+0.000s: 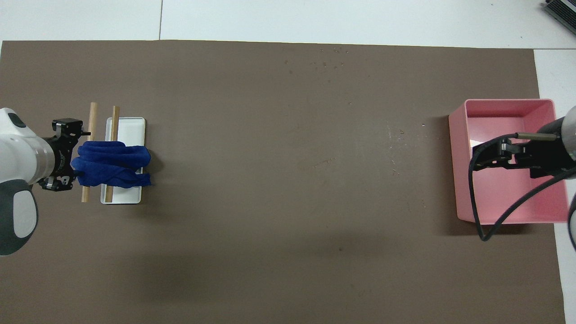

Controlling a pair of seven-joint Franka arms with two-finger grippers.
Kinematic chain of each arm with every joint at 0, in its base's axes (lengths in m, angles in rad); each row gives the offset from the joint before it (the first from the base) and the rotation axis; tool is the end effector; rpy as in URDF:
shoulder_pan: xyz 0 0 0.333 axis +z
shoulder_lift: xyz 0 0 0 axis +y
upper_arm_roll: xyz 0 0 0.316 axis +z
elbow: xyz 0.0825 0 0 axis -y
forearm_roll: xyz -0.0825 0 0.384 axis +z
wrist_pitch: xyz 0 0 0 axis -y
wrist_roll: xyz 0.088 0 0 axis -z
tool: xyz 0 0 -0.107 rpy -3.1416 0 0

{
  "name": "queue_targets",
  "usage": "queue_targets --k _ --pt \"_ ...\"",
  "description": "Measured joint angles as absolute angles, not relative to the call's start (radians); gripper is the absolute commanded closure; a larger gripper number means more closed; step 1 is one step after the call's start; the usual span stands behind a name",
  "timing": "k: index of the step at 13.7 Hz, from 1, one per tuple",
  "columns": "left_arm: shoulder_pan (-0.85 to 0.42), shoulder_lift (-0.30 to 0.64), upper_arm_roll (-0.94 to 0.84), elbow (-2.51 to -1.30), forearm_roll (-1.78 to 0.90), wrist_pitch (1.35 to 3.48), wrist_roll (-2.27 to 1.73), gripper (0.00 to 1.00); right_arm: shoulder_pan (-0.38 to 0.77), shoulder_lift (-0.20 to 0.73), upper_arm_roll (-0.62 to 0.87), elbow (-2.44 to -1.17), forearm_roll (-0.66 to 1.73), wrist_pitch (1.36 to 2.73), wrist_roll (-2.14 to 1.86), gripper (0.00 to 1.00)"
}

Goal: Wipe water with towel using both arms

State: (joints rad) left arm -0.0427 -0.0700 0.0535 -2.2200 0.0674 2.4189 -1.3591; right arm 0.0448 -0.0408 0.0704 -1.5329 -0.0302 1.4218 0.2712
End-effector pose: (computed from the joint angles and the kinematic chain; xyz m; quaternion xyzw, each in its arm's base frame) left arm 0.5400 0.0065 0.4330 0.7809 0.6097 0.1194 0.0652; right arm 0.5230 0.0578 0.6516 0.9961 -0.0797 -0.0314 0.0229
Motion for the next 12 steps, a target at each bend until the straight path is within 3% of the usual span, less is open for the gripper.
queue_targets --k 5,6,12 --pt "-0.043 -0.039 0.053 -2.22 0.067 2.444 -1.42 0.0 0.045 -0.041 0.07 -1.533 -0.03 1.421 0.271 0.0" --pt "-0.043 -0.039 0.053 -2.22 0.067 2.444 -1.422 0.05 0.045 -0.041 0.07 -1.533 -0.03 1.421 0.271 0.0" --pt "-0.044 -0.039 0.05 -2.216 0.067 2.447 -1.421 0.93 0.045 -0.041 0.07 -1.533 -0.03 1.42 0.271 0.0"
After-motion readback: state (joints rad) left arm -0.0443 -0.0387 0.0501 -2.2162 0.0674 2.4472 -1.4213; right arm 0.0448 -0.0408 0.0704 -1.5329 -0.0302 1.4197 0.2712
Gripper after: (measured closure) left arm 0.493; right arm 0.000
